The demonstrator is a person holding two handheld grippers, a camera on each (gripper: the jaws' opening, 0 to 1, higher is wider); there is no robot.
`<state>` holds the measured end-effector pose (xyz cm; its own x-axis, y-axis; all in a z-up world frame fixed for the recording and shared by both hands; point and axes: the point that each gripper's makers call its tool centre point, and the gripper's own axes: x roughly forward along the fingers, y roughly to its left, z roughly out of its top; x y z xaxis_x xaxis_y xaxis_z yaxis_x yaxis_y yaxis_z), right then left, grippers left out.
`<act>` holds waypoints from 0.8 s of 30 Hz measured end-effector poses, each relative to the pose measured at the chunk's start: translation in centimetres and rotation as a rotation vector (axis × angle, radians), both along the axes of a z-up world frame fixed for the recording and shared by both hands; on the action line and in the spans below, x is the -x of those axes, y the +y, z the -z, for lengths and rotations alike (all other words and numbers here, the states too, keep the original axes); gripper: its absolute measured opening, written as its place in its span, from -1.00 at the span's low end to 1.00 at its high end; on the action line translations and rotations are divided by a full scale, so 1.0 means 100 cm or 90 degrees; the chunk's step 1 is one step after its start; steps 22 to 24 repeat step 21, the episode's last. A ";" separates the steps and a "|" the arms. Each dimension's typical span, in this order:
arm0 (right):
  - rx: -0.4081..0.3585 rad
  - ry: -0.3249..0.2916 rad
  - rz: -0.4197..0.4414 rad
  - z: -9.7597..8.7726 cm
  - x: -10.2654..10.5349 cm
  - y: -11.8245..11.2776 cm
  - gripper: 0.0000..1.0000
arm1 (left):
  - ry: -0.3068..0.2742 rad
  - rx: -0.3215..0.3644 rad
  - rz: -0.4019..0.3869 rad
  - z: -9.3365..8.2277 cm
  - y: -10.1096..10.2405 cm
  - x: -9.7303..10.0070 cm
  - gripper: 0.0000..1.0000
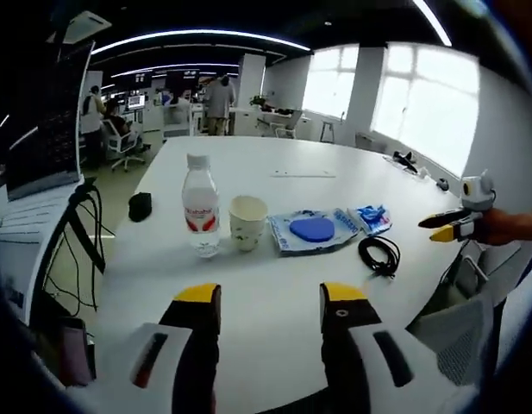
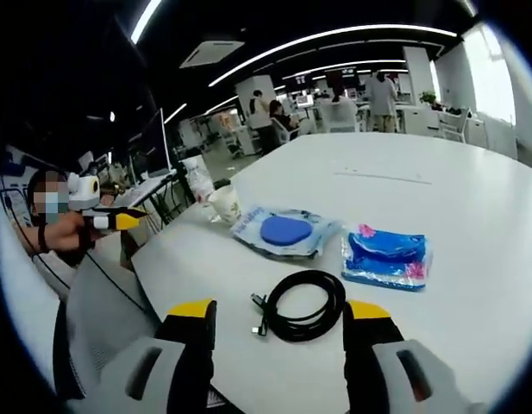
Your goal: Arrange the tabletop items into an orderly group along one side of the table until the central work area is clear of visible clutter.
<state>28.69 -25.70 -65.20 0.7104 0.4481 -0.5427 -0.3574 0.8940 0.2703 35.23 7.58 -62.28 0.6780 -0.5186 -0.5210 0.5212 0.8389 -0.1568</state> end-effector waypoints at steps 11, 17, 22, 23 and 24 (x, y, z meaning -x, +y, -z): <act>0.004 0.006 -0.021 0.002 0.003 0.002 0.34 | 0.001 0.010 -0.013 0.000 0.023 -0.002 0.00; 0.003 0.008 -0.020 0.002 0.005 0.000 0.41 | 0.002 0.019 -0.022 0.000 0.029 -0.004 0.07; 0.002 0.008 -0.015 0.002 0.006 -0.002 0.41 | -0.003 0.023 -0.024 -0.002 0.030 -0.004 0.09; 0.002 0.008 -0.015 0.002 0.006 -0.002 0.41 | -0.003 0.023 -0.024 -0.002 0.030 -0.004 0.09; 0.002 0.008 -0.015 0.002 0.006 -0.002 0.41 | -0.003 0.023 -0.024 -0.002 0.030 -0.004 0.09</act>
